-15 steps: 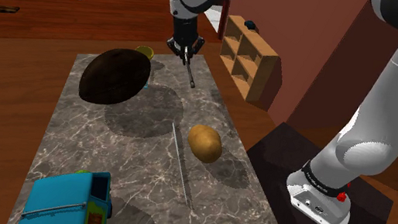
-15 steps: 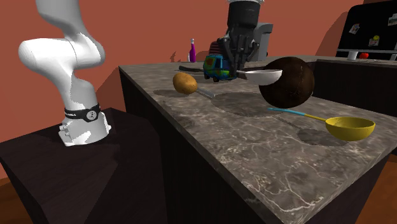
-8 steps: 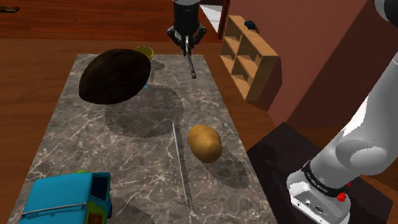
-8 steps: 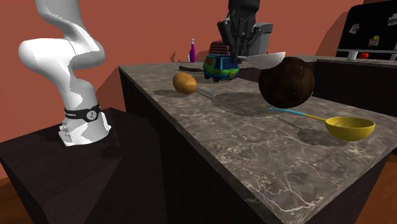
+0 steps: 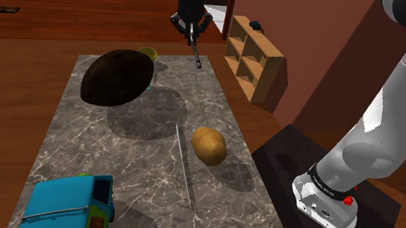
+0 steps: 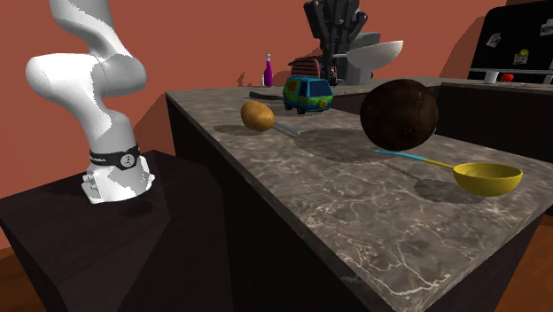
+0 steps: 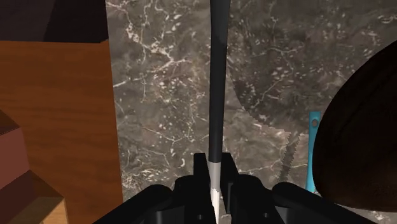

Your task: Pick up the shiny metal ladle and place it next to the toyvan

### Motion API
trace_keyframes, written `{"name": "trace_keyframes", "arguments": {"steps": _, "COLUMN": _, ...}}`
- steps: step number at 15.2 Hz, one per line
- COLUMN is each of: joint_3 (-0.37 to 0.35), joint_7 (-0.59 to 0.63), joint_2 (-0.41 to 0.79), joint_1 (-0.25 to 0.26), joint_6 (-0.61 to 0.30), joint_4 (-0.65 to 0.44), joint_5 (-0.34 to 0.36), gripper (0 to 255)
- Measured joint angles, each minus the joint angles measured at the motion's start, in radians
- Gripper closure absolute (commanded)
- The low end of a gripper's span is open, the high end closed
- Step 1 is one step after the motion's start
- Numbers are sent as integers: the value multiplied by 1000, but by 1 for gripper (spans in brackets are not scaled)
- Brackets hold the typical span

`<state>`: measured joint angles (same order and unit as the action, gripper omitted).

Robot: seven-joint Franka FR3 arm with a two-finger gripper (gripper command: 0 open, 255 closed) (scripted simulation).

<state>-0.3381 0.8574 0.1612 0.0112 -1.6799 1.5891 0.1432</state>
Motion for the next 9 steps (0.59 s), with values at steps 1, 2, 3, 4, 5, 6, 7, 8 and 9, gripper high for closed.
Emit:
{"name": "trace_keyframes", "arguments": {"steps": 1, "joint_3": 0, "joint_7": -2, "joint_2": 2, "joint_1": 0, "joint_6": 17, "joint_4": -19, "joint_5": 0, "gripper": 255}}
{"name": "trace_keyframes", "arguments": {"steps": 2, "joint_3": -1, "joint_7": -2, "joint_2": 6, "joint_1": 2, "joint_6": 32, "joint_4": -38, "joint_5": 2, "gripper": 255}}
{"name": "trace_keyframes", "arguments": {"steps": 3, "joint_3": -1, "joint_7": -3, "joint_2": 4, "joint_1": 2, "joint_6": 39, "joint_4": -43, "joint_5": 1, "gripper": 255}}
{"name": "trace_keyframes", "arguments": {"steps": 4, "joint_3": -3, "joint_7": 1, "joint_2": -3, "joint_1": 4, "joint_6": 42, "joint_4": -39, "joint_5": -2, "gripper": 255}}
{"name": "trace_keyframes", "arguments": {"steps": 5, "joint_3": -8, "joint_7": 10, "joint_2": -28, "joint_1": 7, "joint_6": 38, "joint_4": -9, "joint_5": -10, "gripper": 255}}
{"name": "trace_keyframes", "arguments": {"steps": 6, "joint_3": -13, "joint_7": 19, "joint_2": -45, "joint_1": 12, "joint_6": 40, "joint_4": 5, "joint_5": -16, "gripper": 255}}
{"name": "trace_keyframes", "arguments": {"steps": 7, "joint_3": -21, "joint_7": 36, "joint_2": -66, "joint_1": 21, "joint_6": 30, "joint_4": 36, "joint_5": -23, "gripper": 255}}
{"name": "trace_keyframes", "arguments": {"steps": 8, "joint_3": -29, "joint_7": 52, "joint_2": -92, "joint_1": 28, "joint_6": 25, "joint_4": 68, "joint_5": -33, "gripper": 255}}
{"name": "trace_keyframes", "arguments": {"steps": 9, "joint_3": -37, "joint_7": 66, "joint_2": -116, "joint_1": 35, "joint_6": 20, "joint_4": 97, "joint_5": -42, "gripper": 255}}
